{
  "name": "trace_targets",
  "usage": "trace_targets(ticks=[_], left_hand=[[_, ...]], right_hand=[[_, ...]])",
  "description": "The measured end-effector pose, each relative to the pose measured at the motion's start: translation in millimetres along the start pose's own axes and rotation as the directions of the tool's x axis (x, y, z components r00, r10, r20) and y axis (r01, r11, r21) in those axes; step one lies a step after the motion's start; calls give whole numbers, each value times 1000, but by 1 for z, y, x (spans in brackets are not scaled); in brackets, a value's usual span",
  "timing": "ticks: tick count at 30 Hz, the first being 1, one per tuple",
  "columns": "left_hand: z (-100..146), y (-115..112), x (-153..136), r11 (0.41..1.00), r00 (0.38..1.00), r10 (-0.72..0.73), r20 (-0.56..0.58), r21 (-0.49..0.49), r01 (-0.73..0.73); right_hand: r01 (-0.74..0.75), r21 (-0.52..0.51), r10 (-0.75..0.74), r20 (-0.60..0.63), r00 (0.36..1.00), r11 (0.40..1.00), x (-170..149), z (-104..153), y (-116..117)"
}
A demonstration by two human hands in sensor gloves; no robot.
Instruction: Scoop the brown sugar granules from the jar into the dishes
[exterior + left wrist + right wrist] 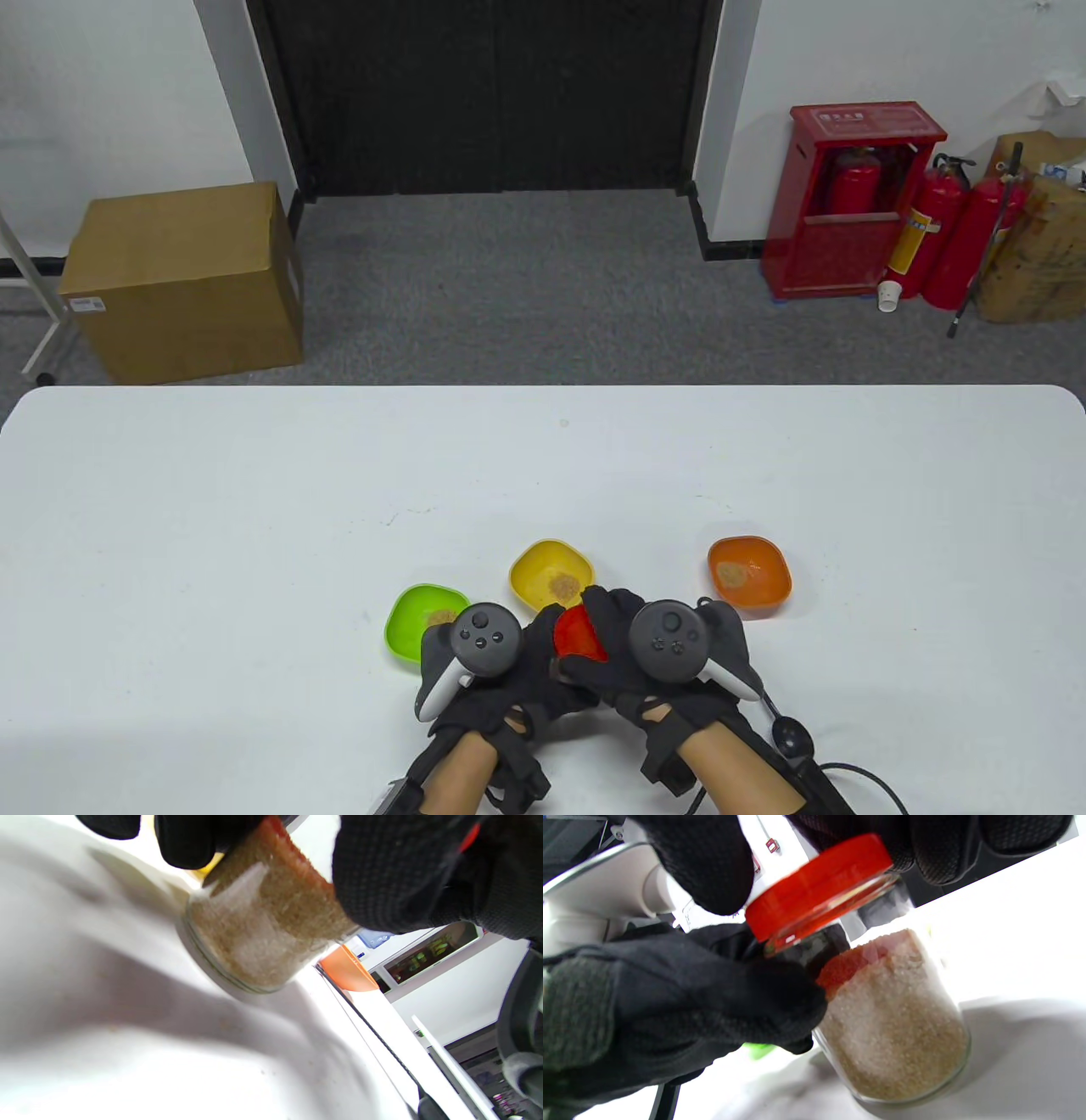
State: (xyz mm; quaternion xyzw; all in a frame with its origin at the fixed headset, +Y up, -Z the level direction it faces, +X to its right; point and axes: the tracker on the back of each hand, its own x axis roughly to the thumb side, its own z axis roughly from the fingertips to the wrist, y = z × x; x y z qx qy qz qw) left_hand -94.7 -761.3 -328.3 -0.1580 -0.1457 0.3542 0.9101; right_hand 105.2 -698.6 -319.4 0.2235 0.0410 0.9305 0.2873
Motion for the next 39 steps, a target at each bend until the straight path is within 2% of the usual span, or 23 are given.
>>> trace_targets(ticks=[7, 11, 13, 16, 20, 24, 28, 34, 39], left_hand=[[15, 28, 12, 993, 994, -110, 19, 52, 109], [28, 45, 20, 968, 980, -195, 32, 169, 187], [36, 52, 23, 940, 971, -239, 19, 254, 226], [45, 60, 22, 897, 950, -313, -7, 326, 298], [51, 63, 22, 828, 896, -442, -49, 362, 428], [53, 59, 18, 765, 832, -548, -85, 352, 539], [53, 54, 13, 779, 830, -550, -88, 306, 548], [50, 42, 2, 789, 810, -575, -111, 185, 586], [51, 40, -1, 785, 799, -589, -117, 151, 601]], right_hand=[[6, -100, -4, 22, 1000, 995, -8, 8, -26], [-42, -161, 48, 33, 998, 986, -13, 16, -40], [-76, -186, 86, 43, 995, 980, -16, 20, -46], [-169, -225, 187, 62, 980, 960, -19, 28, -51], [-295, -212, 312, 51, 949, 932, -23, 35, -50], [-377, -211, 395, 48, 918, 902, -29, 38, -44], [-418, -179, 431, 38, 902, 891, -33, 40, -38], [-474, -65, 475, 2, 880, 878, -38, 41, -29], [-486, -23, 486, -6, 874, 874, -39, 41, -23]])
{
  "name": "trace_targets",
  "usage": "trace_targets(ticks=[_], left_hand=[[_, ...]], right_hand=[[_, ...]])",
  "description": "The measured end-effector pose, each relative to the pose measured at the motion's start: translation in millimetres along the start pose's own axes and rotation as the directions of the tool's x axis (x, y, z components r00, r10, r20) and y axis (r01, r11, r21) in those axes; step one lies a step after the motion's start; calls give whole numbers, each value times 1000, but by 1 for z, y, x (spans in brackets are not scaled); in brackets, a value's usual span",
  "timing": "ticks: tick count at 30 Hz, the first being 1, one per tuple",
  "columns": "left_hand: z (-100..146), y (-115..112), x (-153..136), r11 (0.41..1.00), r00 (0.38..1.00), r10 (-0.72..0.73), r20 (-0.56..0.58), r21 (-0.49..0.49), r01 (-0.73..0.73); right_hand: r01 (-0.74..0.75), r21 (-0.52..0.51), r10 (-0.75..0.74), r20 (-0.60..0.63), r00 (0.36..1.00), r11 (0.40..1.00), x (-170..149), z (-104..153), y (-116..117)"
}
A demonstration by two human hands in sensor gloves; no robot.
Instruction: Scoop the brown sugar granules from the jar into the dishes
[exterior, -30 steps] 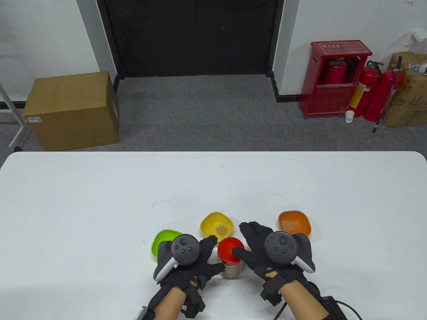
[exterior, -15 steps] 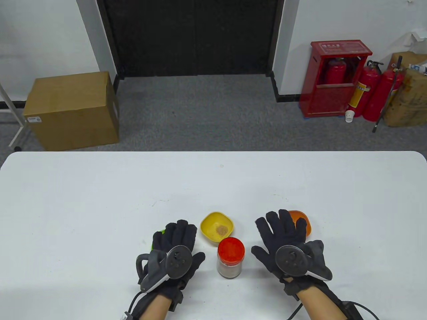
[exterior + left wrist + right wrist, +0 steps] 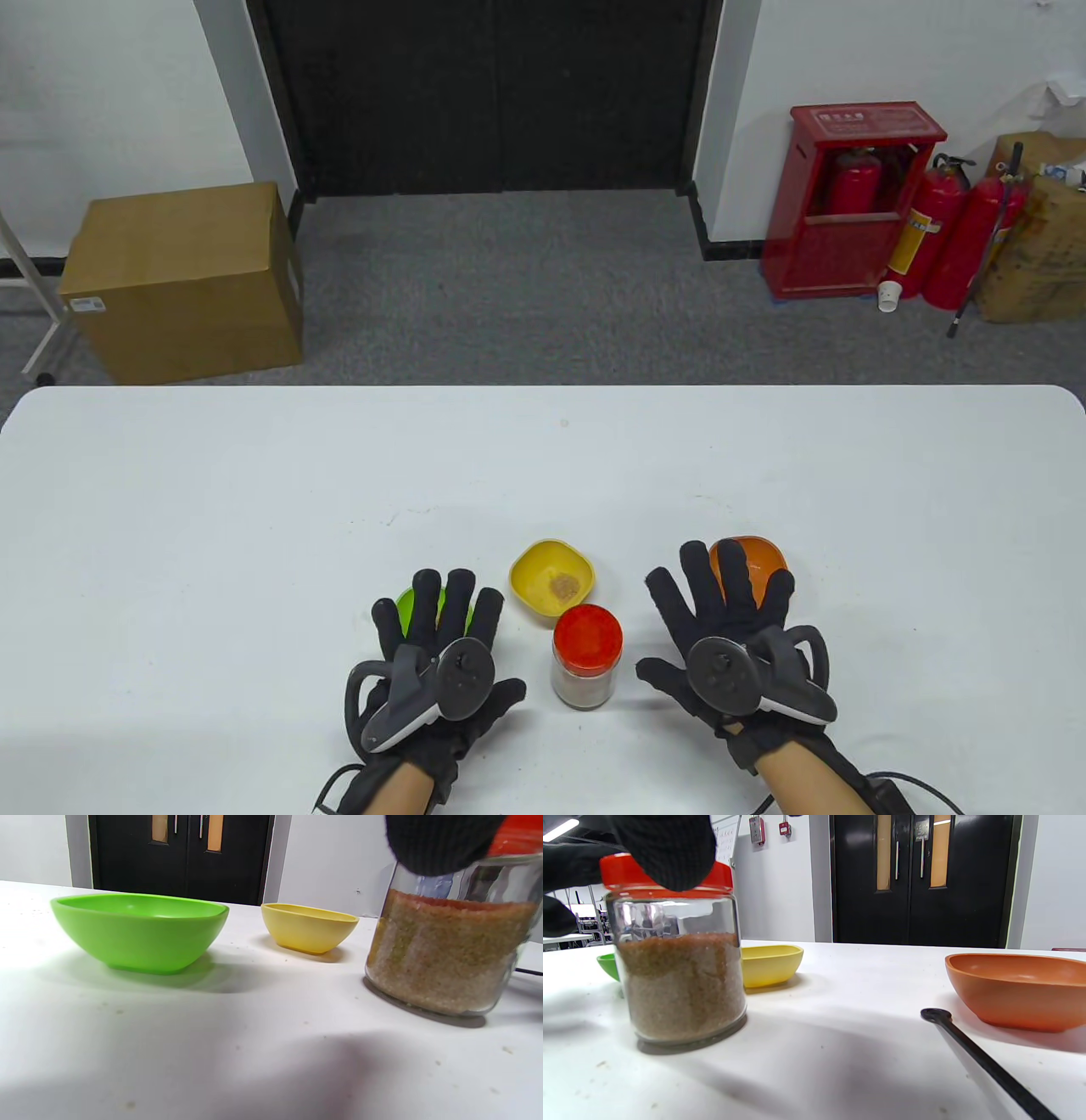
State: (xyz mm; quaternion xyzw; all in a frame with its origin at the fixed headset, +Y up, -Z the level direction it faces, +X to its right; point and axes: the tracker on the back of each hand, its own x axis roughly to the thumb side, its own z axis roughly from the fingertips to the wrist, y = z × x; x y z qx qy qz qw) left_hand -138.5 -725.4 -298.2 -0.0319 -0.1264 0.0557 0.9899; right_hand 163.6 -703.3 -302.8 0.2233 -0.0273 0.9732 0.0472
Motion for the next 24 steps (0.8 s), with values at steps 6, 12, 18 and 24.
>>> trace_targets(ticks=[6, 12, 18, 24], left_hand=[[-1, -4, -3, 999, 1000, 1, -14, -51, -1], [-1, -5, -6, 995, 1000, 24, -20, -93, -26], [0, -5, -6, 994, 999, 34, -22, -105, -36], [0, -4, -6, 993, 999, 40, -25, -111, -42]], right_hand=[[-1, 25, 1, 1, 1000, 1000, 1, -1, 3], [19, 26, -19, -10, 1000, 999, -1, 0, 3], [24, 22, -23, -18, 1000, 999, -2, 1, 3], [32, 27, -32, -20, 999, 999, -2, 1, 3]])
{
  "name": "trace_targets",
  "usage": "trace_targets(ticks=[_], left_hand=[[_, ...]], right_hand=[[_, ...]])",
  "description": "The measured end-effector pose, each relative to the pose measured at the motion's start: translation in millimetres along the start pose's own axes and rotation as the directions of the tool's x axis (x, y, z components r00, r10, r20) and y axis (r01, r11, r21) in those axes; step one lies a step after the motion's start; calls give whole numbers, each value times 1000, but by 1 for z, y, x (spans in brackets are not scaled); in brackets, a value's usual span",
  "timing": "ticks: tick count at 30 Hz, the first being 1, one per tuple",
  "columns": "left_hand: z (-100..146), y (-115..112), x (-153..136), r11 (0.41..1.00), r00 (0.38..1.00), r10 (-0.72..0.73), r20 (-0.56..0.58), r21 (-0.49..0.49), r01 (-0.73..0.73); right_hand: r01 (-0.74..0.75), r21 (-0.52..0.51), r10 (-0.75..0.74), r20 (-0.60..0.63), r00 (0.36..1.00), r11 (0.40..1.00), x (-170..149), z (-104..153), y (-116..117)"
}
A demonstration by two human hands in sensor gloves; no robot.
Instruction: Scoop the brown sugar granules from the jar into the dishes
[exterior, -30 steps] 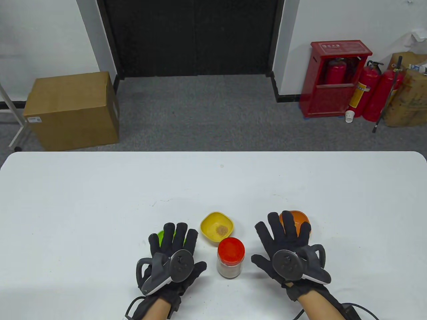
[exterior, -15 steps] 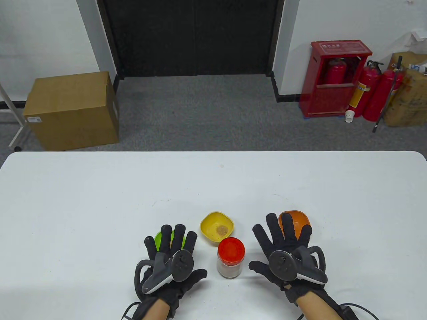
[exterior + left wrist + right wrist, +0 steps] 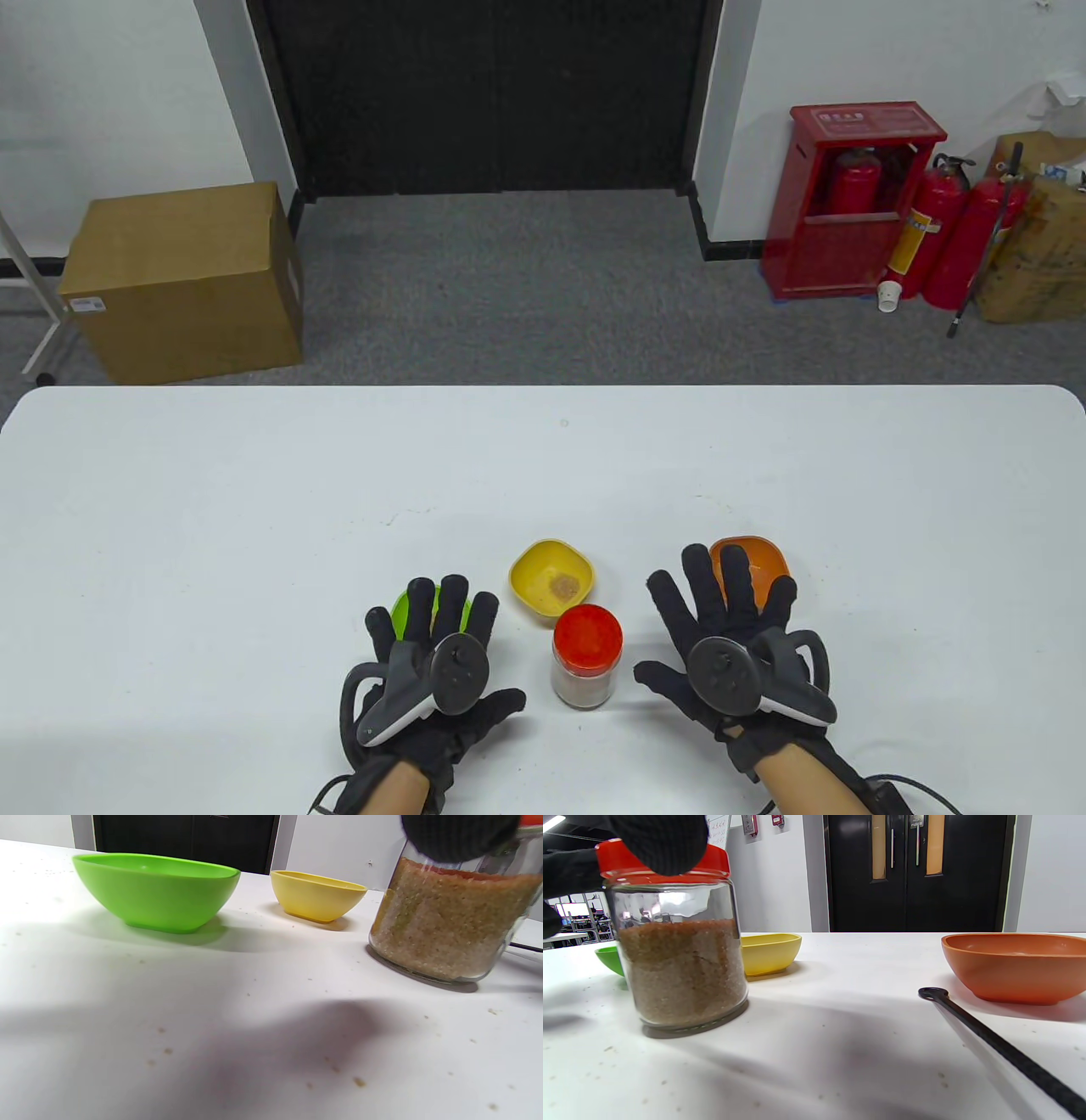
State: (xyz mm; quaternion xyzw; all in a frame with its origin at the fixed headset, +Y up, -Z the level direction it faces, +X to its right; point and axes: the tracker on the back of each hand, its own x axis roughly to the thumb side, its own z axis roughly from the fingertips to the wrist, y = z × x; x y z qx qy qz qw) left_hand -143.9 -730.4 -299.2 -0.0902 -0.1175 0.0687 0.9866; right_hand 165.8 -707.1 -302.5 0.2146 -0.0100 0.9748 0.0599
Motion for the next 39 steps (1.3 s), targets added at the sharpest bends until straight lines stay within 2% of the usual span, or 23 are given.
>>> trace_targets(ticks=[39], left_hand=[[1, -1, -2, 1000, 1000, 22, -11, -1, -22]], right_hand=[[35, 13, -35, -12, 999, 999, -3, 2, 3]])
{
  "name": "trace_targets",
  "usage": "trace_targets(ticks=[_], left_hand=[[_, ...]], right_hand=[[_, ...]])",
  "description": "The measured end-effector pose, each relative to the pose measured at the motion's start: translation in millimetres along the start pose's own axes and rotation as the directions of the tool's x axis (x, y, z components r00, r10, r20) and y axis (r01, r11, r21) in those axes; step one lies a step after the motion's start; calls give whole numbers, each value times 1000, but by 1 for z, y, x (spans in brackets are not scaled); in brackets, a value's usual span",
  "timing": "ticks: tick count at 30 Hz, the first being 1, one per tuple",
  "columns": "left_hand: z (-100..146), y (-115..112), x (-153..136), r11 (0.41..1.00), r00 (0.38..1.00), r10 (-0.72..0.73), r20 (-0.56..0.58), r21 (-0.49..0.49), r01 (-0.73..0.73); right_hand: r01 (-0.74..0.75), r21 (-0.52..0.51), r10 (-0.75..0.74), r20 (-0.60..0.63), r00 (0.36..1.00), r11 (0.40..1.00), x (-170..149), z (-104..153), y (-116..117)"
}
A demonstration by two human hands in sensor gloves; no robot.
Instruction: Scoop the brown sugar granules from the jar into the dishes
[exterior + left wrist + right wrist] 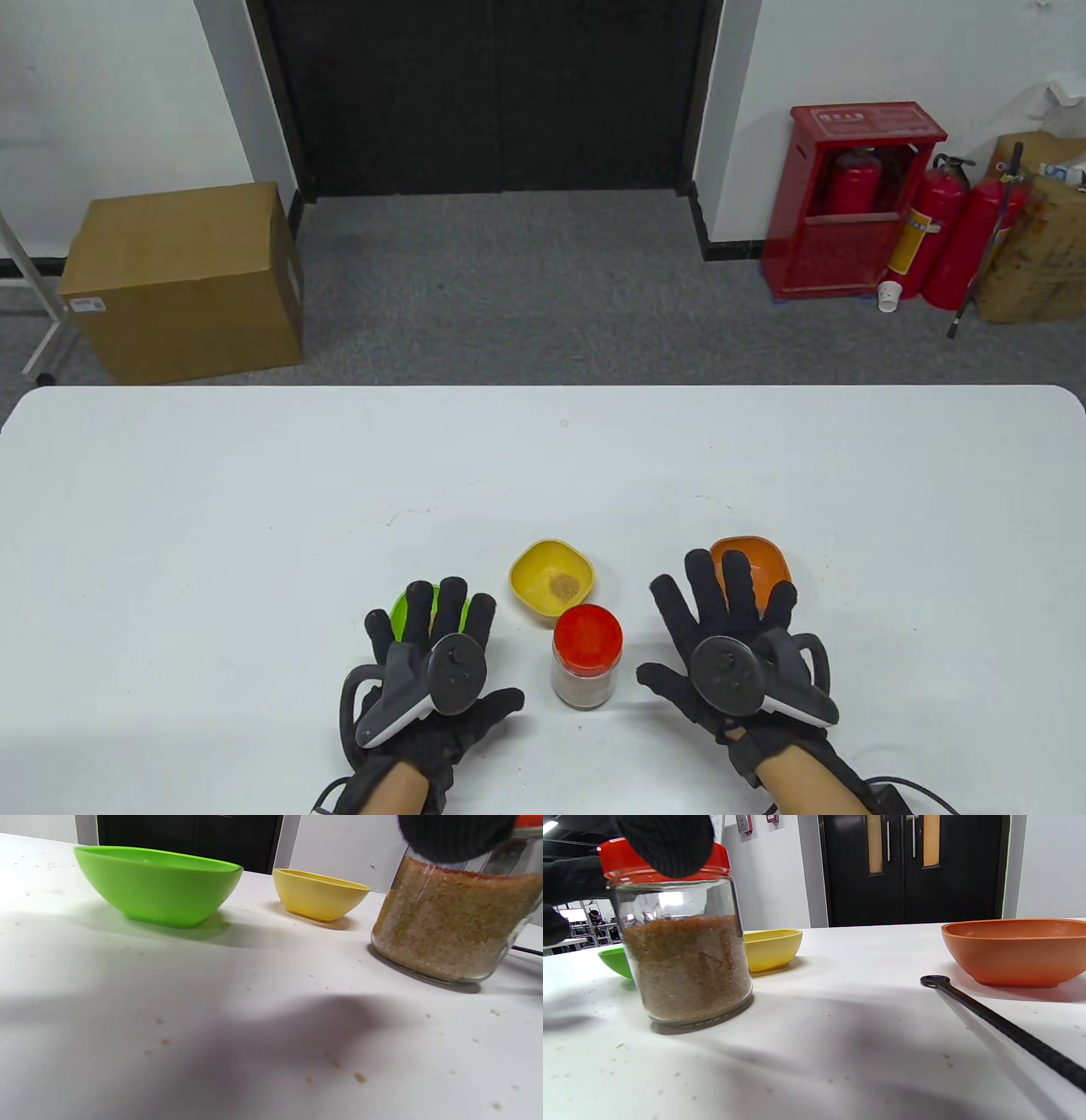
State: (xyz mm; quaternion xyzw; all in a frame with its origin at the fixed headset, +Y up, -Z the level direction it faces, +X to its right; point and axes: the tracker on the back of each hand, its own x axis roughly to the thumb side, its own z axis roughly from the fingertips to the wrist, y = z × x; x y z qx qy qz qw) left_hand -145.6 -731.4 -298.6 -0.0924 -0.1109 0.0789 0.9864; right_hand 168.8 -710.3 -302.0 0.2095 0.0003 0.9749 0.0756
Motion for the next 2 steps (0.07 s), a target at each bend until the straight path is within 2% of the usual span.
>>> trace_targets(ticks=[2], left_hand=[[0, 0, 0, 1000, 1000, -1, -3, -3, 1]], right_hand=[[0, -9, 1, 2, 1000, 1000, 0, 0, 0]])
